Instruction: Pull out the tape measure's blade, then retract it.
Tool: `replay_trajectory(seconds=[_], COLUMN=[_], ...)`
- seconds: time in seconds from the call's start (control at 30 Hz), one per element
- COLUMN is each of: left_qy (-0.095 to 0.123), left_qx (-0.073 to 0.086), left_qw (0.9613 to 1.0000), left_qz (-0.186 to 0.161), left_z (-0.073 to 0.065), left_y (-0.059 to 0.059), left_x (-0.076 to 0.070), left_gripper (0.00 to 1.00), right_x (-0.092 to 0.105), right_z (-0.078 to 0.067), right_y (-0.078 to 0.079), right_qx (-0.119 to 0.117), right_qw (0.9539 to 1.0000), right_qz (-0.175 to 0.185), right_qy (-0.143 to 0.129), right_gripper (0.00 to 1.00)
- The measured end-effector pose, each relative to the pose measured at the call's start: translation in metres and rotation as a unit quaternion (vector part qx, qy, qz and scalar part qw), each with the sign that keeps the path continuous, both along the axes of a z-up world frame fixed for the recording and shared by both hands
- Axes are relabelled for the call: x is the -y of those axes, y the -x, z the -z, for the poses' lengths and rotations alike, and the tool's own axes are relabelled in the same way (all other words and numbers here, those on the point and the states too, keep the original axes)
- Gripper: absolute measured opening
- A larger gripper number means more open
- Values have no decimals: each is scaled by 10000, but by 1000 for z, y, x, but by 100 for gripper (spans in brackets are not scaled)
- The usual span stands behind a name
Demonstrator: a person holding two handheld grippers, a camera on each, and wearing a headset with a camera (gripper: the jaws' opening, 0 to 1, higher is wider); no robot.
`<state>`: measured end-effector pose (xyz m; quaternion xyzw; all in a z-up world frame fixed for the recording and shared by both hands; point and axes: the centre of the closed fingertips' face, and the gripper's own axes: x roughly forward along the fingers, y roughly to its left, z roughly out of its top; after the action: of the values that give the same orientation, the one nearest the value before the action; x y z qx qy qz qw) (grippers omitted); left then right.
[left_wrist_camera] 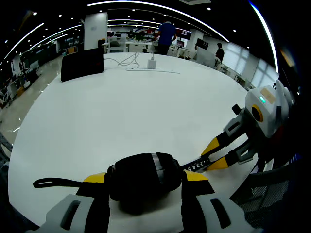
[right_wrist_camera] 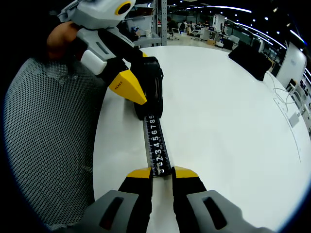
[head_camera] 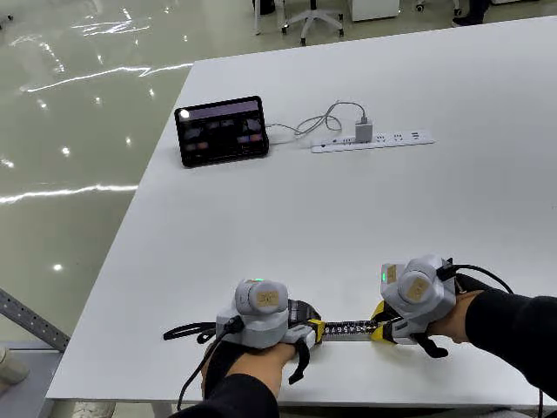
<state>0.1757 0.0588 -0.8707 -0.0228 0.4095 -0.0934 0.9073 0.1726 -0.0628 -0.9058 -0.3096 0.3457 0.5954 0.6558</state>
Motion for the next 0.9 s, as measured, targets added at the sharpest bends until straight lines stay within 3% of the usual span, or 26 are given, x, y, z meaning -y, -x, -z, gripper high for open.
replay_trajectory(seconds=[0.9], left_qy=[5], left_qx=[6], left_qw=[10000], left_qz=[7], left_z=[0], left_y=[0], left_x=[0], left_gripper=[55], right_x=[-10], right_z=[0], right_y=[2], right_qx=[3], right_qw=[9999], right_qz=[17], right_qy=[-133], right_gripper=[11])
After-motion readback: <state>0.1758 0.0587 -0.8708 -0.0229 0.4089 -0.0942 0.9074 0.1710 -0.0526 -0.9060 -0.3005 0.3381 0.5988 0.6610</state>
